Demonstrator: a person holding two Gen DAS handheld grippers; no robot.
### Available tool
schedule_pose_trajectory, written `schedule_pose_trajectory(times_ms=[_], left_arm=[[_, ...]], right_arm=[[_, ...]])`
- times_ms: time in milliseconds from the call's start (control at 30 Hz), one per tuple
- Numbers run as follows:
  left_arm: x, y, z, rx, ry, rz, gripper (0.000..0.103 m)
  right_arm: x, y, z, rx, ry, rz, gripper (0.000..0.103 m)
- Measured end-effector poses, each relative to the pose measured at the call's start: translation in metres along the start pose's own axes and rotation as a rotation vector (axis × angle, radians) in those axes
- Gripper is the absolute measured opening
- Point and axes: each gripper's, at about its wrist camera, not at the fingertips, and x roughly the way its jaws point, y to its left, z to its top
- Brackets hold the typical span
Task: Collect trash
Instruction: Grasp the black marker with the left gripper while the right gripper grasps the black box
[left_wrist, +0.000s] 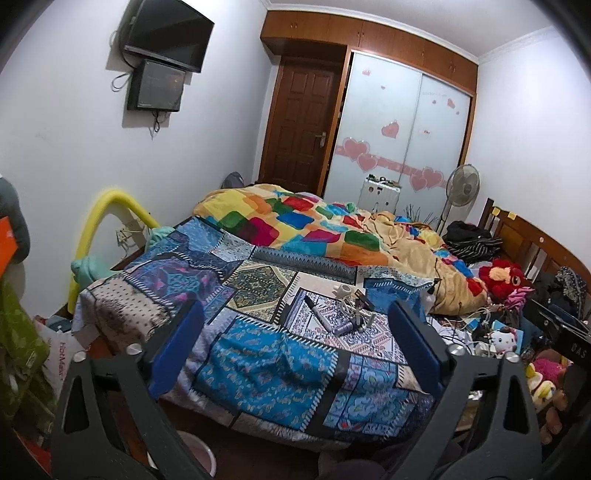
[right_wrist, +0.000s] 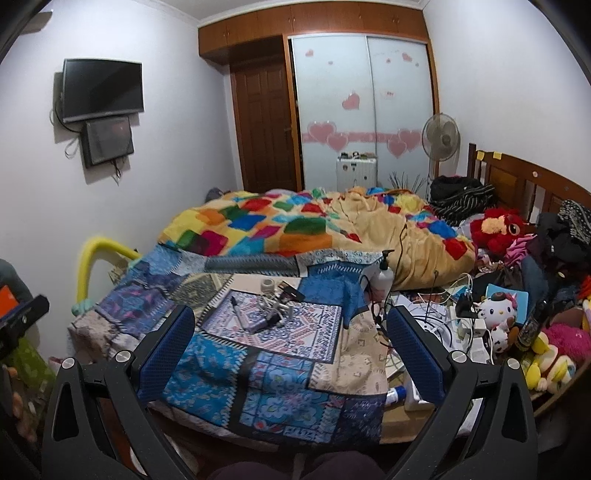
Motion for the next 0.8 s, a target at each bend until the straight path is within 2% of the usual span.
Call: schedule_pose_trajectory(times_ms=[67, 133, 200, 300, 500, 667, 800], left_arm=[[0.027, -0.008, 0.003, 0.015, 0.025, 0.006, 0.092], [0.055, -0.017, 0.005, 0.025, 0.055, 0.001, 0.083], [0.083, -0.024, 0.004, 0.033, 0.093, -0.012, 0.081], [0.122, -0.033, 0.001, 0.035, 0.149, -0.026, 0.075], [0.205, -0.036, -0.007, -0.032, 0.255, -0.028, 0.074], [0.270, -0.034, -0.020, -0.044, 0.326, 0.024, 0.074], [0.316, -0.037, -0.034, -0.031, 0.375, 0.057, 0.068]], right_arm=[[0.020, -0.007, 0.002, -0.010, 0.024, -0.004, 0.103], [0.038, -0.012, 0.004, -0.016, 0.042, -0.005, 0.103], [0.054, -0.016, 0.004, -0.023, 0.059, -0.003, 0.102], [0.083, -0.020, 0.004, -0.043, 0.096, 0.014, 0.093], [0.149, -0.029, 0.000, -0.071, 0.201, 0.060, 0.081], [0.207, -0.039, -0.005, -0.066, 0.282, 0.097, 0.077], [0.257, -0.049, -0.005, -0.056, 0.346, 0.136, 0.070]])
